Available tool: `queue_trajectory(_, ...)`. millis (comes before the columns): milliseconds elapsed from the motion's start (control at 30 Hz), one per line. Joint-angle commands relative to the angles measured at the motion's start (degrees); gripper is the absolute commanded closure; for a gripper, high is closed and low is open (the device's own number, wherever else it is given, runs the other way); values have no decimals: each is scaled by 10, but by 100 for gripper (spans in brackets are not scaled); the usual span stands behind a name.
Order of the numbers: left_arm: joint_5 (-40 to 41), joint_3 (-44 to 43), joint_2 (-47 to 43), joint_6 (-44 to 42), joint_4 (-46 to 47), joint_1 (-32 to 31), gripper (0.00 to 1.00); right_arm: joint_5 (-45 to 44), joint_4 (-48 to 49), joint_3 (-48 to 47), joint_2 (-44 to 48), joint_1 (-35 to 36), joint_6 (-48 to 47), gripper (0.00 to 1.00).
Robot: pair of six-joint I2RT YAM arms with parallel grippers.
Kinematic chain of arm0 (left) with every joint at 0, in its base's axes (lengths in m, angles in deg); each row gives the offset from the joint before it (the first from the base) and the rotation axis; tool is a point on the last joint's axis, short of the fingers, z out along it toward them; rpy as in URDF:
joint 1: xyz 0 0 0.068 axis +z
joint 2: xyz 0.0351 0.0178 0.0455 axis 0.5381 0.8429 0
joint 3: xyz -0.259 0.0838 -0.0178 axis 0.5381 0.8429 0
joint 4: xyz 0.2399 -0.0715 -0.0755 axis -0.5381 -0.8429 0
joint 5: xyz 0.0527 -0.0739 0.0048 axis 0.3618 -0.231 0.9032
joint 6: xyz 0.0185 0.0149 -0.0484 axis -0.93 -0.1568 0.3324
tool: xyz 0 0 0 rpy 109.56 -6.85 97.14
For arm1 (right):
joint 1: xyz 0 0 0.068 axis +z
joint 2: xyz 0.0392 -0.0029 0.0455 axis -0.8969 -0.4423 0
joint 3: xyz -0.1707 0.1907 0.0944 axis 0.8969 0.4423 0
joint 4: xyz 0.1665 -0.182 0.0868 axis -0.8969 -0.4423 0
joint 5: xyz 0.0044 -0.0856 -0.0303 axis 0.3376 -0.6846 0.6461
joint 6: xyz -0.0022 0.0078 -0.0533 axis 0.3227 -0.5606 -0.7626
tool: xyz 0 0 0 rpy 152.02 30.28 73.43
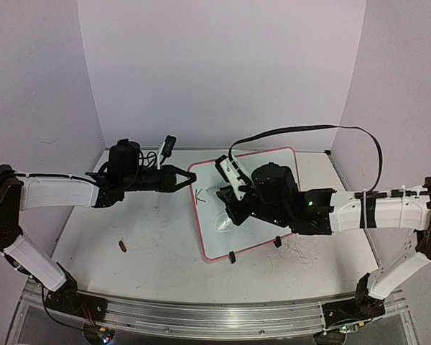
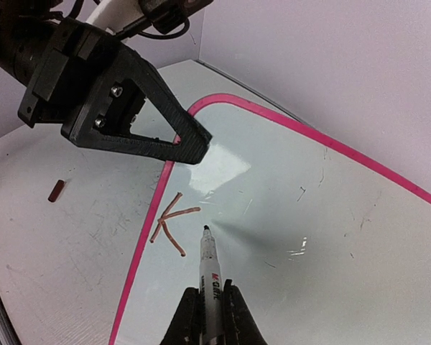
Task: Write a sentence on the whiteboard
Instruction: Write on the whiteboard with the whiteboard.
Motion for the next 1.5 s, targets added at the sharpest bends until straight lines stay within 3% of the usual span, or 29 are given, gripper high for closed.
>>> queue_trajectory(0,14,-2,-17,15,6,3,100,-9,28,-31,-8,4,2,100)
queue_trajectory(1467,12,-1,-19,17,6,3,100,-52,0,-43,-27,4,17,100)
